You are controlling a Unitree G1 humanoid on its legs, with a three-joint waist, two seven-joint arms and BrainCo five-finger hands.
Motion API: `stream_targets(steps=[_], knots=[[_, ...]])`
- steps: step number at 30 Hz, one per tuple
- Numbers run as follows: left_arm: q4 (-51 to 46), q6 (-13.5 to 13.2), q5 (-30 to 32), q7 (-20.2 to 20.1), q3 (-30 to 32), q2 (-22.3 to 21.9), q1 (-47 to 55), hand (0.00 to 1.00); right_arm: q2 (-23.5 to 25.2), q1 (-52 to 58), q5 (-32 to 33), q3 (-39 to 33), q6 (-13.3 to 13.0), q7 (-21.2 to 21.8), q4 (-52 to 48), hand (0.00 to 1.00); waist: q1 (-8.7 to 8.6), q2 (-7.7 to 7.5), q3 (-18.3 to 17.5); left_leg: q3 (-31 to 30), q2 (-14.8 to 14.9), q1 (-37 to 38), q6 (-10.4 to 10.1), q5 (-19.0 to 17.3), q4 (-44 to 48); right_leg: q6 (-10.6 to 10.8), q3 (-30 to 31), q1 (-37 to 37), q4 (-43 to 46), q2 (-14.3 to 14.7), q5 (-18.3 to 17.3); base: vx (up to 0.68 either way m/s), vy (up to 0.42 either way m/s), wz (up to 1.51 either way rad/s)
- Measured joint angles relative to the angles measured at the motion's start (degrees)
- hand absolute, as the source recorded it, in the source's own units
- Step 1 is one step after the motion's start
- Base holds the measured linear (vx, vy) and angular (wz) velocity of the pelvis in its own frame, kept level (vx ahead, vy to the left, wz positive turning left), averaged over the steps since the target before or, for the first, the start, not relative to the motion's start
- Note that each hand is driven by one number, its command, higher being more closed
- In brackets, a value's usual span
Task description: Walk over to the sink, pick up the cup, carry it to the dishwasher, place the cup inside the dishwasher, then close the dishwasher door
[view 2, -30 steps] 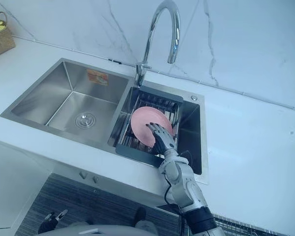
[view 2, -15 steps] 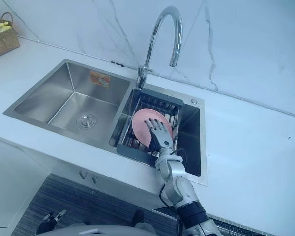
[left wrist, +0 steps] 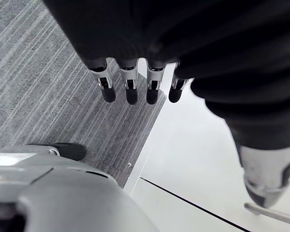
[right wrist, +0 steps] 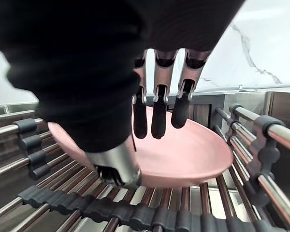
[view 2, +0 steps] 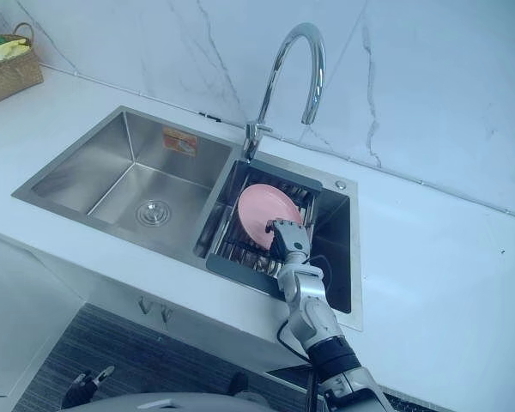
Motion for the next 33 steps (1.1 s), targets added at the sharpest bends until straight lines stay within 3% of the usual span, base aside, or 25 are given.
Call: stream_targets(steps=[9,14,15,20,29,33], knots=[[-0.1,0.1,0.0,0.0,0.0,0.0,-0.1,0.0,0.0,-0.4,2.4,-0.3,-0.6,-0.5,0.2,1.0,-0.03,0.12,0.0,0.1,0.0,0.0,0.0,0.0,-0.1,-0.1,0.0,0.0,-0.1,0.0,-0.1,-0.01,-0.001,0.0],[-0.2,0.3,0.0,0.0,0.0,-0.2,-0.1,0.0,0.0,0.9,6.4,-1.7,-2.9,-3.2,-1.5,1.0,0.01,0.75,-0.1,0.1,0.0,0.1,0.0,0.0,0.0,-0.1,0.0,0.1,0.2,0.0,-0.1,0.0,0.0,0.0],[-0.2,0.3,0.0,0.1,0.1,-0.4,0.0,0.0,0.0,1.4,6.8,-1.9,-3.2,-3.5,-2.3,0.0,-0.01,1.0,0.0,0.1,0.0,0.1,0.0,0.0,0.0,0.0,0.0,0.1,0.2,0.0,-0.1,0.0,0.0,0.0],[-0.6,0.2,0.0,0.1,0.1,-1.0,0.0,0.0,0.0,3.2,7.7,-3.6,-4.3,-4.8,-4.3,0.0,-0.19,1.57,0.2,0.1,0.2,0.4,0.0,0.0,0.1,0.0,-0.1,0.4,0.2,0.0,-0.1,0.0,0.0,0.0],[-0.7,0.2,0.0,0.1,0.1,-1.1,0.1,0.0,0.0,5.6,10.9,-5.2,-4.6,-0.1,-6.9,0.0,-0.47,1.77,0.3,0.5,0.6,0.9,-0.2,-0.1,0.0,0.0,0.1,0.8,0.2,0.2,-0.2,-0.02,-0.004,0.0],[-0.7,0.2,0.0,0.1,0.1,-1.1,0.1,0.0,0.1,5.8,11.4,-5.2,-4.6,0.0,-7.4,0.0,-0.84,1.98,0.4,0.6,0.5,1.0,-0.2,-0.2,0.1,0.0,0.2,0.8,0.2,0.2,-0.2,0.0,0.0,0.0]])
